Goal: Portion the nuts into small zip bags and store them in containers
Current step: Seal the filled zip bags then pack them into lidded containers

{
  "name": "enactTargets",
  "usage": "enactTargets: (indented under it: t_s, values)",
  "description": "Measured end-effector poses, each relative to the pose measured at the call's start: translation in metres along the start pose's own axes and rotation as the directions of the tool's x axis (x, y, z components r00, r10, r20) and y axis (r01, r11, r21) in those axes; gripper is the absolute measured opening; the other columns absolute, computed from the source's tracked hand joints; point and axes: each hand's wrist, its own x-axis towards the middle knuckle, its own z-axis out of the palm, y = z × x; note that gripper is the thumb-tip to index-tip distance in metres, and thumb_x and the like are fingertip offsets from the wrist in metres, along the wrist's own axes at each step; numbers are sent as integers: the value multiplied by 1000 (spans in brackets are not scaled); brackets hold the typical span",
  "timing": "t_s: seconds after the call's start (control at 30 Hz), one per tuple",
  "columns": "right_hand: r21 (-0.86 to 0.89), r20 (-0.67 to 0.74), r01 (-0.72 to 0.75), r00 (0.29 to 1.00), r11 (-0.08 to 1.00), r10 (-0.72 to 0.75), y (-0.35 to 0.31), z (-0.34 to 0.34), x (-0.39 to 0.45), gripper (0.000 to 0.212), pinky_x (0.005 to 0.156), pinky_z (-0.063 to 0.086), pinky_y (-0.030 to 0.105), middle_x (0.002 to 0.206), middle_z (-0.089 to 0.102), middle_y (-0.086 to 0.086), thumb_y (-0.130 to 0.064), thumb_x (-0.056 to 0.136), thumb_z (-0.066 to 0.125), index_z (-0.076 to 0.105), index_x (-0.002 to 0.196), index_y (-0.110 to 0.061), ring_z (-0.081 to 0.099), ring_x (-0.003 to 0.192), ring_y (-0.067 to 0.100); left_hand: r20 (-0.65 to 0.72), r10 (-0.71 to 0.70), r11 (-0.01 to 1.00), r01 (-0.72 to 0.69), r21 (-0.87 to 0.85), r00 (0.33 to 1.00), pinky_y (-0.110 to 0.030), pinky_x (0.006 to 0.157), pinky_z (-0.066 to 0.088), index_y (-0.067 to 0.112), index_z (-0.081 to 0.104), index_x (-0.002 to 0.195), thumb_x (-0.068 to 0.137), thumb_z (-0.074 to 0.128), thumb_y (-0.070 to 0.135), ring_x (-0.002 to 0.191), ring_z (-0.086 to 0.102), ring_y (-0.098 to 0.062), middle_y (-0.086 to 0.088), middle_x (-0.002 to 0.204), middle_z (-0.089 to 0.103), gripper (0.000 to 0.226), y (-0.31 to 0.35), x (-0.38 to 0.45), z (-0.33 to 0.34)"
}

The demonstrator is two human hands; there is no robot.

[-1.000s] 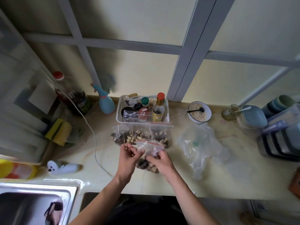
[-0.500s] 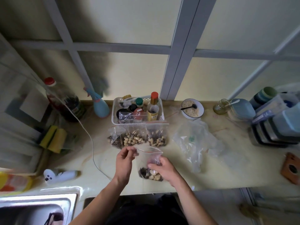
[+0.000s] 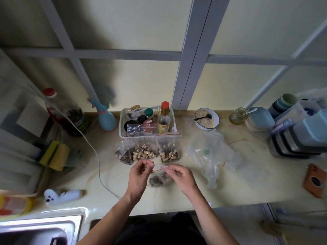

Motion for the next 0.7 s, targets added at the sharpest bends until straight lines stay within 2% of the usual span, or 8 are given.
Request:
enactTargets:
  t_s: [0.1,0.17,0.27,0.37,0.43,0.53,0.6,0.7]
  values:
    - [-104,4,62,998,993,-62,-5,-5,4,14,84,52,18,99,79,-12,-22,98,68,81,102,-22,72,96,3,-13,27,998,-28,-54,1000,-19,70,50,3,64,98,93,70,14,77,57,-14,-6,84,61,14,9,-1,5]
    - [-119,7,102,995,988,-102,-13,-9,7,16,82,54,20,99,78,-13,-25,99,66,81,104,-21,72,96,4,19,11,998,-10,-58,1000,-15,75,50,10,62,114,84,78,27,84,62,-9,-5,91,65,38,9,1,3]
    - [-137,1,156,988,978,-157,-23,-13,12,15,82,57,25,98,78,-15,-26,99,66,80,98,-32,73,94,4,176,-69,997,76,-29,982,-27,90,54,19,55,132,72,84,39,110,66,-15,-2,118,69,70,-1,3,-5]
    - [-143,-13,178,983,974,-181,-28,-16,18,16,80,55,22,95,78,-17,-26,98,67,76,96,-39,73,92,2,313,-150,985,169,-35,938,-42,95,54,13,63,123,75,87,23,114,65,-33,-12,123,69,55,-10,-2,-4]
    - [-133,-10,186,982,974,-189,-28,-16,20,14,79,52,18,97,78,-18,-24,99,66,79,99,-30,72,93,2,329,-147,986,164,-24,933,-41,88,54,5,70,107,78,85,19,103,67,-34,-20,116,70,35,-10,-6,-2]
    - [-90,-25,195,980,977,-198,-21,-14,21,17,76,59,31,98,79,-7,-24,100,64,81,102,-19,74,83,16,324,-170,982,186,-19,931,-37,74,50,2,68,84,84,78,19,81,62,-32,-33,100,69,20,-5,-8,0]
    - [-78,-63,189,979,979,-194,-18,-13,21,16,74,60,37,98,79,-8,-25,99,67,81,102,-18,73,77,16,338,-197,978,208,2,920,-35,68,49,3,63,82,88,73,18,75,62,-31,-31,93,70,19,-1,-7,1]
    - [-93,-84,175,980,980,-183,-17,-10,21,15,69,58,37,95,79,-10,-29,96,70,82,100,-21,67,66,8,346,-196,979,202,18,918,-28,64,50,5,55,81,90,67,19,69,62,-25,-16,78,68,21,8,-9,7]
